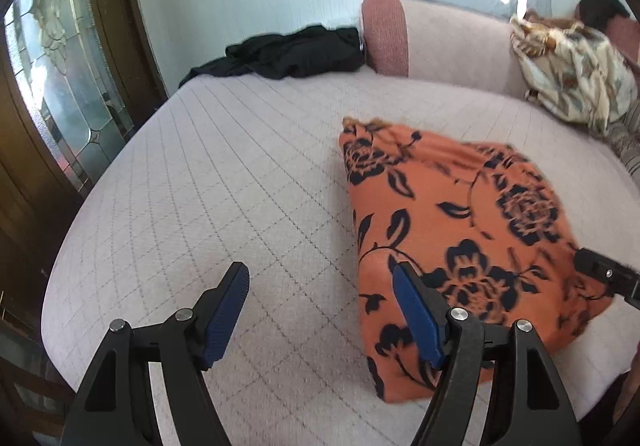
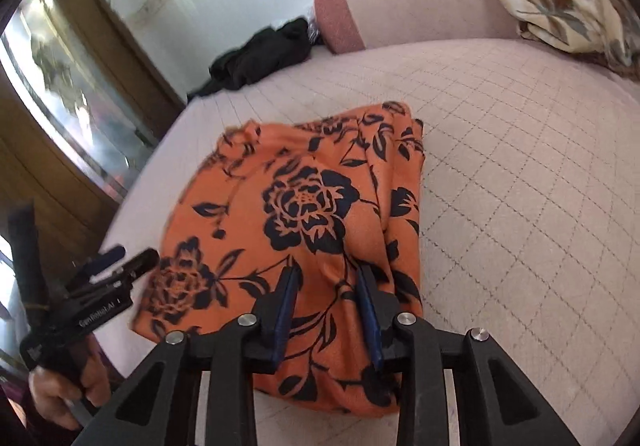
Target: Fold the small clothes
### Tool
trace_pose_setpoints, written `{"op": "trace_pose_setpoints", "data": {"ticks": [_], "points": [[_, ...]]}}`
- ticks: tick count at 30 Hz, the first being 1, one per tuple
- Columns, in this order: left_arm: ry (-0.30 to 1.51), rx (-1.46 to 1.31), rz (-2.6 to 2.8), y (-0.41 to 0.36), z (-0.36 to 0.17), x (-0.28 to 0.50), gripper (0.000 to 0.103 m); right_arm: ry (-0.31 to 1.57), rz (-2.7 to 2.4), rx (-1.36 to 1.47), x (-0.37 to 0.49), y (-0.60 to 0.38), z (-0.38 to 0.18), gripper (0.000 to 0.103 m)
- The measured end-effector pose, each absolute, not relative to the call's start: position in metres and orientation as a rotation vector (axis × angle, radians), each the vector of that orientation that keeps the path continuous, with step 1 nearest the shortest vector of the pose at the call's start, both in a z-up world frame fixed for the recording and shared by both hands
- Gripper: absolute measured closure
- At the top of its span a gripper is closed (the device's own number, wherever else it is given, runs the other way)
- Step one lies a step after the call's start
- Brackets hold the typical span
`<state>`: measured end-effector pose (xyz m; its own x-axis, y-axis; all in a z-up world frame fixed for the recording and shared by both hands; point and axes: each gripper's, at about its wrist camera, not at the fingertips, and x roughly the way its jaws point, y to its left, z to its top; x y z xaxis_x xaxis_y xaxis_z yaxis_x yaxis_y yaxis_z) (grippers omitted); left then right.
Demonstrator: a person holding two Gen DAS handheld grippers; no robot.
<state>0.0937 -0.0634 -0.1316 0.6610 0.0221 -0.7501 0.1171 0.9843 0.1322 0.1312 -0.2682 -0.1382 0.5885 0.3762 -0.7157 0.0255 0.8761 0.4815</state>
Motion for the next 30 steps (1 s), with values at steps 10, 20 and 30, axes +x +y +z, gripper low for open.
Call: {"op": "trace_pose_setpoints", "data": {"ticks": [10,20,30], "points": [[0.639,0.120,-0.007,-0.060,-0.032,0.019,0.014,0.753,0.218,0.510,0.035,-0.274,-0.065,0.067],[0.470,0.130,0.016,-0.065,0.042,-0.045,0.003,0.579,0.210,0.410,-0.033,-0.254,0.032,0.037],[0.433,0.125,0.044,-0.065,0.063,-0.081,0.000,0.496,0.170,0.345,-0.074,-0.247,0.079,0.037]]}}
